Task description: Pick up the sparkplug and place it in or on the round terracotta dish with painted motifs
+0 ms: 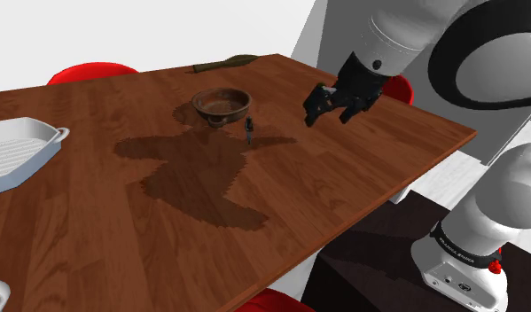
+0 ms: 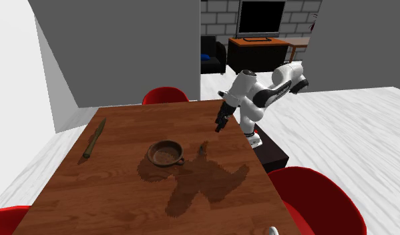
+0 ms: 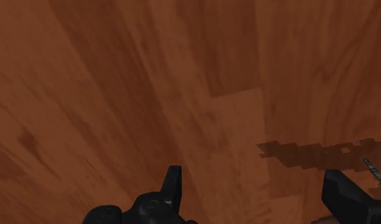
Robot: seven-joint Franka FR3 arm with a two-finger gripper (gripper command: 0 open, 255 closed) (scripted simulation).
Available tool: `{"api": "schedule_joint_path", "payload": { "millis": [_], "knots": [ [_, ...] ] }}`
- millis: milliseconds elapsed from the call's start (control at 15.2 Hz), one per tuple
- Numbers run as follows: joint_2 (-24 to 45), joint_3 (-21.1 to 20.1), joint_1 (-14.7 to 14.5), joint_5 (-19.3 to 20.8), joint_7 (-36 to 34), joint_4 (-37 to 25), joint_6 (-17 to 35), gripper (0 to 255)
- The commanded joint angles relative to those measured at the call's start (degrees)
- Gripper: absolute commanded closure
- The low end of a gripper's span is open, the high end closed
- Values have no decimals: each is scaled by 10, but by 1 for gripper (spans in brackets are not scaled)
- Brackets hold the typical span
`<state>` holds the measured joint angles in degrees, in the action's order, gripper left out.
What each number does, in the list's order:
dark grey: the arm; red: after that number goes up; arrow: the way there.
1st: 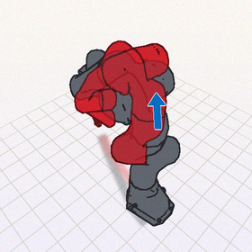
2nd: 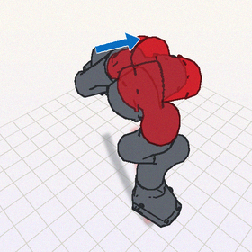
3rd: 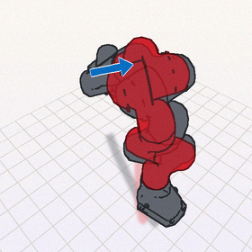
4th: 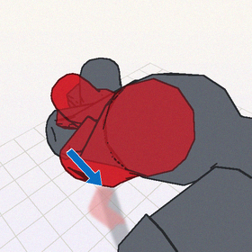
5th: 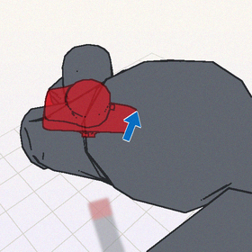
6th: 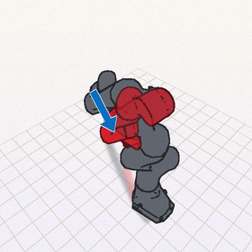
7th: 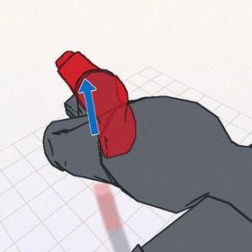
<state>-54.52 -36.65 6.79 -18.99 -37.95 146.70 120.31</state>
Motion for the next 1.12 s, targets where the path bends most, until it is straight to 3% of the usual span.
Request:
{"api": "schedule_joint_path", "payload": {
  "millis": [0, 264, 726, 1056],
  "knots": [
    [12, -60, 31, -3, -65, -15, 39, 0],
    [32, -181, 121, 6, -187, -66, 94, 0],
    [6, -369, 331, 29, -372, -207, 118, 0],
    [14, -395, 360, 23, -369, -197, 154, 0]
  ]
}}
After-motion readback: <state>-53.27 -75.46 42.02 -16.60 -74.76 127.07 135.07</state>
